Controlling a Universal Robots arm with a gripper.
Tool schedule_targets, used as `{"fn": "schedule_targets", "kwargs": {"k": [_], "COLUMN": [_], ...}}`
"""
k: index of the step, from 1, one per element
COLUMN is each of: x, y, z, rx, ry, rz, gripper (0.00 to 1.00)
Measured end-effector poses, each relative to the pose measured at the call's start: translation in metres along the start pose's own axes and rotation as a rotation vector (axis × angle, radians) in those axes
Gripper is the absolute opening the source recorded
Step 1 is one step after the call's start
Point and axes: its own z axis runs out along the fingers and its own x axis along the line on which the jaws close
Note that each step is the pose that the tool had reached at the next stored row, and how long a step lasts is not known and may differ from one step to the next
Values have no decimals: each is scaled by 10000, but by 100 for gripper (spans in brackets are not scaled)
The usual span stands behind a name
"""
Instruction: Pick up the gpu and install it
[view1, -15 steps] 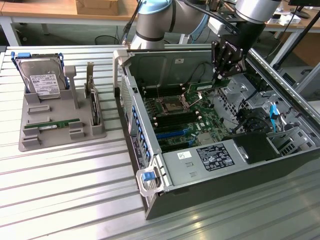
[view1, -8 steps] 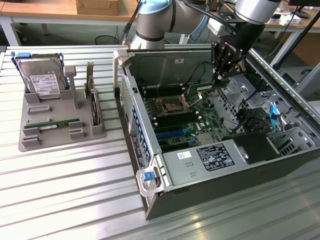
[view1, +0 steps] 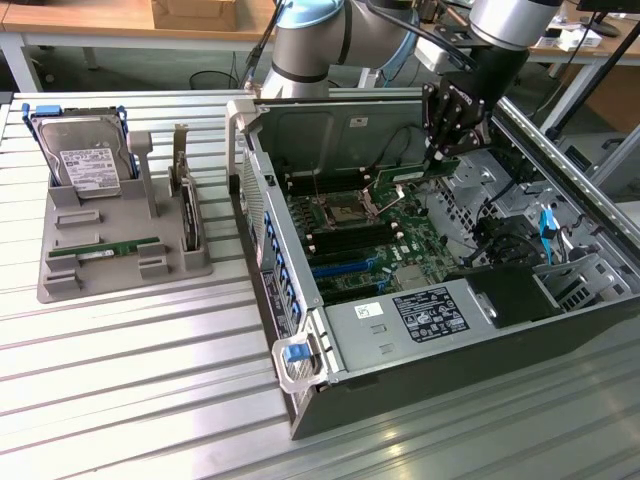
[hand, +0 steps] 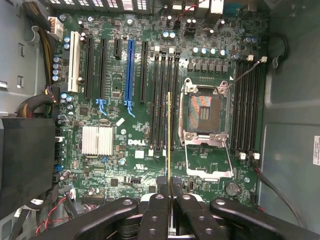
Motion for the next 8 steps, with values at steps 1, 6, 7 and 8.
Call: {"fn": "schedule_targets", "kwargs": {"k": [1, 6, 7, 8], "x": [0, 0, 0, 0], "y": [0, 0, -1, -1], "z": [1, 12, 15, 17], "rx": [0, 0, 0, 0], "ry": [0, 0, 0, 0], "rz": [0, 0, 0, 0], "gripper": [13, 13, 13, 13]}}
